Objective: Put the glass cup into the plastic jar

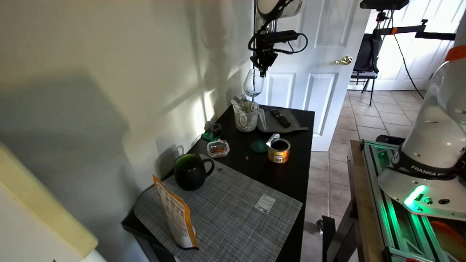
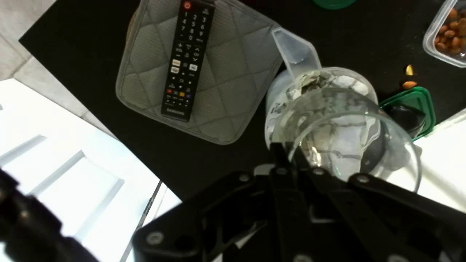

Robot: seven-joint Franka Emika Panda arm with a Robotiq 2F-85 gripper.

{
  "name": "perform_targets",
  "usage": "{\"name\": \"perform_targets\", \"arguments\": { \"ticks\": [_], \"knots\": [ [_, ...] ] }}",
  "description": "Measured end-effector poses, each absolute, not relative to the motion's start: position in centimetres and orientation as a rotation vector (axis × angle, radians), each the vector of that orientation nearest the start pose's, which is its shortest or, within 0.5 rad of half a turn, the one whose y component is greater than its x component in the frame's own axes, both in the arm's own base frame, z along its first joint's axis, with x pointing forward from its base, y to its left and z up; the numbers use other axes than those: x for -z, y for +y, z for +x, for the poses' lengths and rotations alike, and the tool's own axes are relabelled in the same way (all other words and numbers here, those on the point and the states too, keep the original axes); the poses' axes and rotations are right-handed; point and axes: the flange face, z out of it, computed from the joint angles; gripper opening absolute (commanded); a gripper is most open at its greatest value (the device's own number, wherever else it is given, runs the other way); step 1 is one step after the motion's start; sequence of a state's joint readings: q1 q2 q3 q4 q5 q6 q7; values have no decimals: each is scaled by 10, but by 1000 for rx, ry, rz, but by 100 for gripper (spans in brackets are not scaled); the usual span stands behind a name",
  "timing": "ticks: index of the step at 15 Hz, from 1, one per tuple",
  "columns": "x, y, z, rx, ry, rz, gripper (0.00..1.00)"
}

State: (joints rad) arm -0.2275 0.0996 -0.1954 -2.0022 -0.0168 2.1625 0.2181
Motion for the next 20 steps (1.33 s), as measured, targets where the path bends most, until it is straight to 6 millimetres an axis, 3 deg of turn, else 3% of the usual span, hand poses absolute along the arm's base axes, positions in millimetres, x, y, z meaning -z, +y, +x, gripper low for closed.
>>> {"name": "perform_targets", "arguments": {
  "ticks": [5,20],
  "knots": [
    [-377,-234,550,3,1003,-2976,1],
    [-325,-245,583,-131,1033,-2963,1]
  ]
}}
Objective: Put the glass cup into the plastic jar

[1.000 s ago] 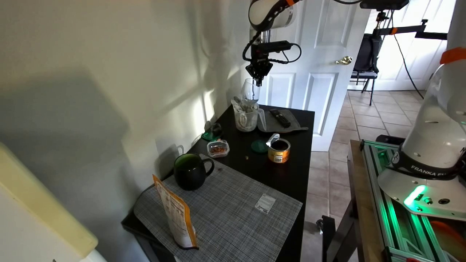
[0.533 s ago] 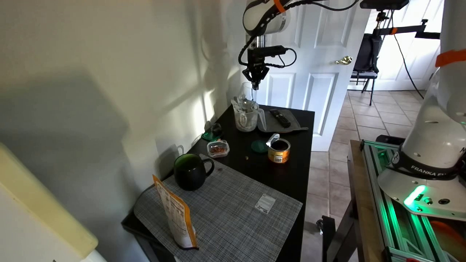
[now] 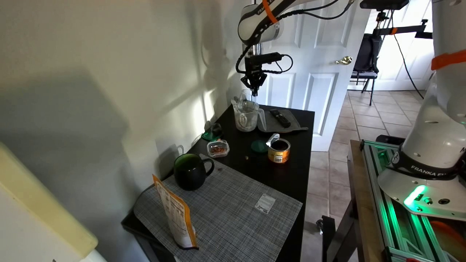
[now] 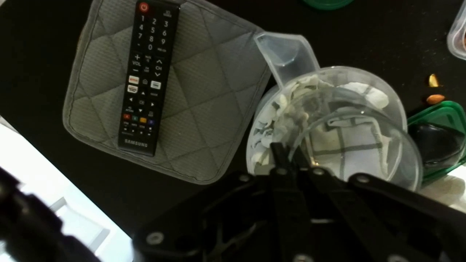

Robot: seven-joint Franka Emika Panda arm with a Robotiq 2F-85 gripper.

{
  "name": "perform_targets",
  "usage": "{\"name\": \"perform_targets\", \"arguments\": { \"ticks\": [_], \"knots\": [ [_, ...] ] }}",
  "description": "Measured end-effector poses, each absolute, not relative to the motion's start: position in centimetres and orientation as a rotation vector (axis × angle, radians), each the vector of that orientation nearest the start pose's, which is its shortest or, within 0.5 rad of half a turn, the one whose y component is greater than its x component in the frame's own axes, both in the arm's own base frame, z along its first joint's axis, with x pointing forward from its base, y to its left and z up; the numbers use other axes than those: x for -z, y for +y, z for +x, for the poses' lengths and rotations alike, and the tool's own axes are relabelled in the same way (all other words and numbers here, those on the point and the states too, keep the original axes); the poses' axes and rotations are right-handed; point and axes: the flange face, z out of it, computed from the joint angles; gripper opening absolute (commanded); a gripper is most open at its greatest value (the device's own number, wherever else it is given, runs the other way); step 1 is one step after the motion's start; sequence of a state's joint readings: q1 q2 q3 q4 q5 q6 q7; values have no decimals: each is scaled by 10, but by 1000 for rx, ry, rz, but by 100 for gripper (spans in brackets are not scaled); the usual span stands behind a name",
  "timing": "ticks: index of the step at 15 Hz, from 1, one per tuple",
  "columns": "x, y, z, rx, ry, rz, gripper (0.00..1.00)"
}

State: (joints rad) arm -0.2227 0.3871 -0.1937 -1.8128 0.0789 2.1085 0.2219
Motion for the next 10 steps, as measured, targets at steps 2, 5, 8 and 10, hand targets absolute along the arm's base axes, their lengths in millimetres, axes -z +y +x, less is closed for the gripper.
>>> {"name": "perform_targets", "arguments": {
  "ticks": [2,5,8,10],
  "knots": [
    [-319,-245,586,-143,1034,-2967,1],
    [-315,-244,588,-152,1027,-2976,1],
    [-312,-242,590,-191,1026,-2988,3],
    [-311,-241,593,-217,1023,-2992,32]
  ]
}}
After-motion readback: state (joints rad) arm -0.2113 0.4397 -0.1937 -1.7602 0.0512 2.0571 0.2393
